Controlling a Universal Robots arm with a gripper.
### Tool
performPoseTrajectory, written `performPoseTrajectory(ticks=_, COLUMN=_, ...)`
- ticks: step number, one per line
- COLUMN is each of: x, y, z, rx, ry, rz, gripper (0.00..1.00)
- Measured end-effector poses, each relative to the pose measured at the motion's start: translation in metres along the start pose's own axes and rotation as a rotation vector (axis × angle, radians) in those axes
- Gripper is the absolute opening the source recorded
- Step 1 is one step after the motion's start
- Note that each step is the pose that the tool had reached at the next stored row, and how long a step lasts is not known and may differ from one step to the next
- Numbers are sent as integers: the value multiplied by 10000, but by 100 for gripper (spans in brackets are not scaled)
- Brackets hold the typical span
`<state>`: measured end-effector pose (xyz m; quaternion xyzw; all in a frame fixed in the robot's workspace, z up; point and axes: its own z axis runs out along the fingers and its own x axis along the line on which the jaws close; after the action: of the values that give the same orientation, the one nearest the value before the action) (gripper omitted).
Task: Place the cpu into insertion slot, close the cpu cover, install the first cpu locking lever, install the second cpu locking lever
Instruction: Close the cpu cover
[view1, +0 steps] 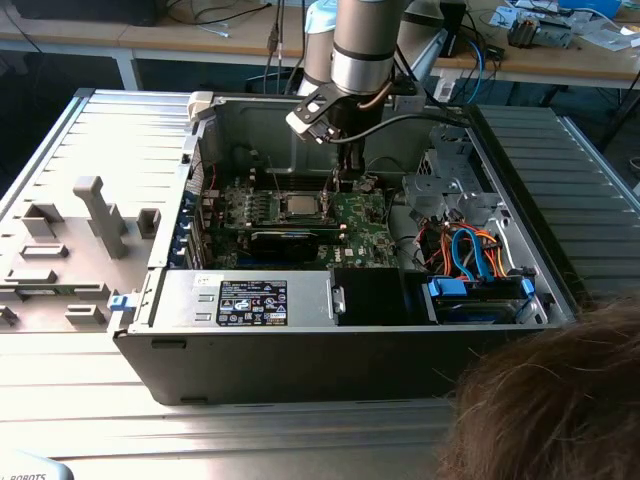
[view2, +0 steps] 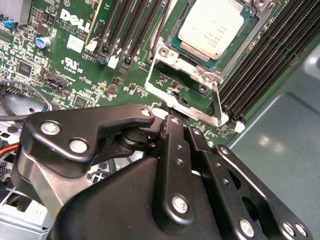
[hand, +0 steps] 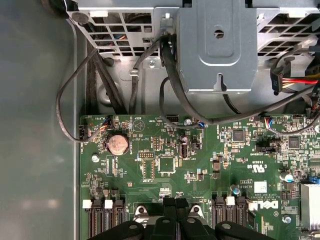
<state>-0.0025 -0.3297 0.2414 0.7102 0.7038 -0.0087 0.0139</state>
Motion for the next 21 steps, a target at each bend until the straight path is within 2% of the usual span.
performPoseTrajectory(ticks=12, x=-1, y=-96, z=-1, rx=0, ry=0, rz=0, gripper=11)
performPoseTrajectory(ticks=21, x=-2, y=-196, z=-1, rx=0, ry=0, rz=1, gripper=11)
